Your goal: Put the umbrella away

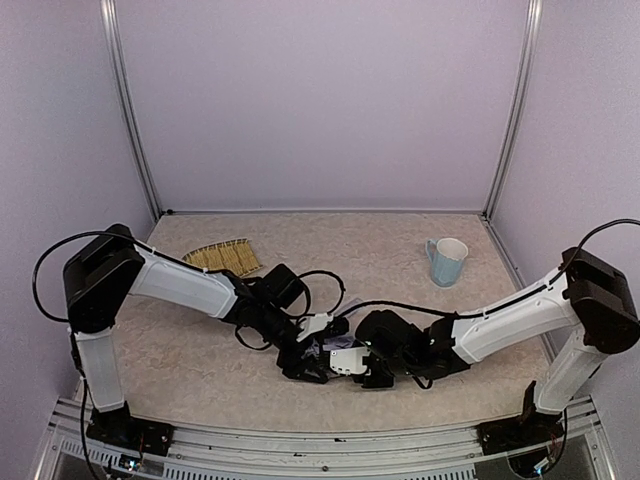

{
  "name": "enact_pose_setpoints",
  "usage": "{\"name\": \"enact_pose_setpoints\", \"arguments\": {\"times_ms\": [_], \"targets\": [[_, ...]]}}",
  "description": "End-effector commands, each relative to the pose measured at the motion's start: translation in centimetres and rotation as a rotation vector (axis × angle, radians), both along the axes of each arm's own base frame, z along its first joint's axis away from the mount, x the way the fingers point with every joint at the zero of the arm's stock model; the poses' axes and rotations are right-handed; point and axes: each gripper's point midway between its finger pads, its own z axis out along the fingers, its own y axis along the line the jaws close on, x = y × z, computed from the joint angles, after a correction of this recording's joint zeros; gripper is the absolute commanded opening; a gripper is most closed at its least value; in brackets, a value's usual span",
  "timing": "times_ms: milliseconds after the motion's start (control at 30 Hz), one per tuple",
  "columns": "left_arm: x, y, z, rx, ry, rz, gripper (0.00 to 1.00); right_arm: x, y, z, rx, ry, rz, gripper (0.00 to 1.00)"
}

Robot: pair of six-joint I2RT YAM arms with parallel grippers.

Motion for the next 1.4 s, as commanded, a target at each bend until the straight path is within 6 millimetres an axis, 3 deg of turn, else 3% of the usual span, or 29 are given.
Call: {"name": "enact_pose_setpoints", "arguments": {"times_ms": [0, 133, 233, 400, 467, 533, 567, 633, 767, 900, 1133, 1267, 1367], "targets": [[1.4, 1.3, 1.1, -0.027, -0.064, 0.115, 0.78, -4.4, -5.9, -6.6, -0.283, 0.234, 0.024, 0.06], [3.5, 2.7, 3.7, -0.142, -0.189, 0.245, 0.83, -5.1, -5.4, -6.3, -0.266, 0.281, 0.037, 0.03], [4.1, 3.9, 7.8, -0.291, -0.268, 0.315, 0.83, -6.2, -5.1, -6.2, -0.276, 0.351, 0.055, 0.02], [2.8, 7.6, 13.7, -0.526, -0.470, 0.423, 0.83, -8.0, -5.3, -5.8, -0.295, 0.594, 0.008, 0.02], [1.4, 9.1, 14.7, -0.573, -0.532, 0.425, 0.79, -8.2, -5.7, -6.0, -0.313, 0.690, -0.044, 0.03], [-0.2, 9.7, 15.3, -0.589, -0.592, 0.399, 0.70, -8.3, -6.1, -6.3, -0.324, 0.781, -0.088, 0.04], [-0.8, 9.8, 14.5, -0.552, -0.607, 0.387, 0.63, -8.5, -5.9, -6.2, -0.316, 0.832, -0.100, 0.05], [-2.2, 9.4, 13.6, -0.499, -0.657, 0.336, 0.59, -8.8, -5.8, -6.5, -0.314, 0.933, -0.117, 0.06], [-3.5, 7.2, 10.9, -0.344, -0.733, 0.234, 0.68, -8.6, -5.2, -6.4, -0.295, 1.090, -0.154, 0.08], [-2.2, 5.2, 5.3, -0.059, -0.800, 0.154, 0.80, -8.5, -5.2, -6.7, -0.304, 1.167, -0.156, 0.10], [-0.3, 2.7, 0.8, 0.071, -0.799, 0.064, 0.92, -7.8, -5.0, -7.4, -0.299, 1.221, -0.131, 0.14], [-1.2, 3.3, -3.3, 0.166, -0.627, 0.026, 0.82, -7.2, -4.8, -7.5, -0.280, 1.219, -0.126, 0.16], [-2.8, 3.8, -5.1, 0.213, -0.562, -0.005, 0.70, -5.4, -4.1, -6.9, -0.205, 1.195, -0.147, 0.24]]}}
